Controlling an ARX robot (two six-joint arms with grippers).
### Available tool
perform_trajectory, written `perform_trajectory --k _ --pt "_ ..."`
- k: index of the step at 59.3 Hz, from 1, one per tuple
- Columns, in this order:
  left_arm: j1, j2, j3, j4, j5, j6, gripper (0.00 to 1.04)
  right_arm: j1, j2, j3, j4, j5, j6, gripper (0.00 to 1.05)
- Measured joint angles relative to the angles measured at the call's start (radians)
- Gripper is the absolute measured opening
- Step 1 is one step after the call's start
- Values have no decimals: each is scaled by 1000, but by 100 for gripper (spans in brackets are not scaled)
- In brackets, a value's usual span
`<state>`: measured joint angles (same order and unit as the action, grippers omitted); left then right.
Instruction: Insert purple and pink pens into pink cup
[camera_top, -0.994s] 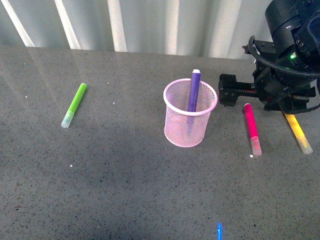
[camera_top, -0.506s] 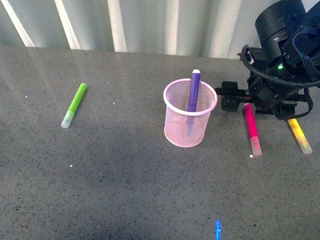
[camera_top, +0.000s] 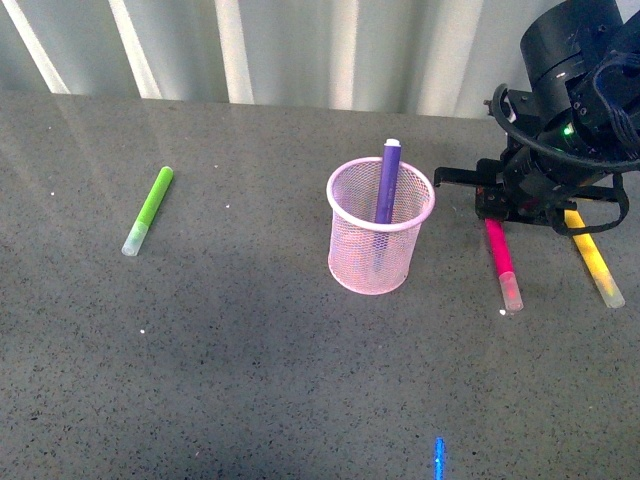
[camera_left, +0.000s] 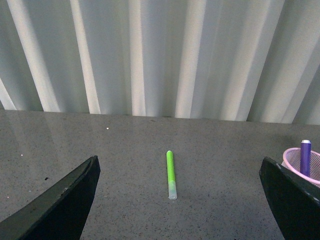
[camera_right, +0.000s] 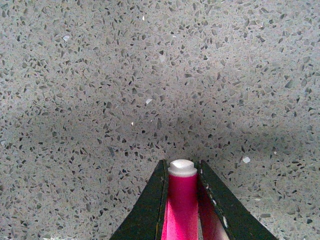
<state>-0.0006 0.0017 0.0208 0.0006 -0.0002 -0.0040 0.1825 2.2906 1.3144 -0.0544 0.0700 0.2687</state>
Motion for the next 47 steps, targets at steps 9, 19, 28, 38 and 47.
perform_trajectory --k 9,19,28,38,47 --pt "0 0 0 0 0 0 98 -10 -5 -11 27 8 8 12" --pt "0 0 0 0 0 0 98 -24 -54 -84 174 63 -36 12" --pt "0 0 0 0 0 0 98 -29 -193 -184 485 58 -85 12" --pt "0 0 0 0 0 0 98 1 -340 -262 805 47 -147 12" --pt "0 0 0 0 0 0 98 79 -404 -372 1132 -89 -193 12"
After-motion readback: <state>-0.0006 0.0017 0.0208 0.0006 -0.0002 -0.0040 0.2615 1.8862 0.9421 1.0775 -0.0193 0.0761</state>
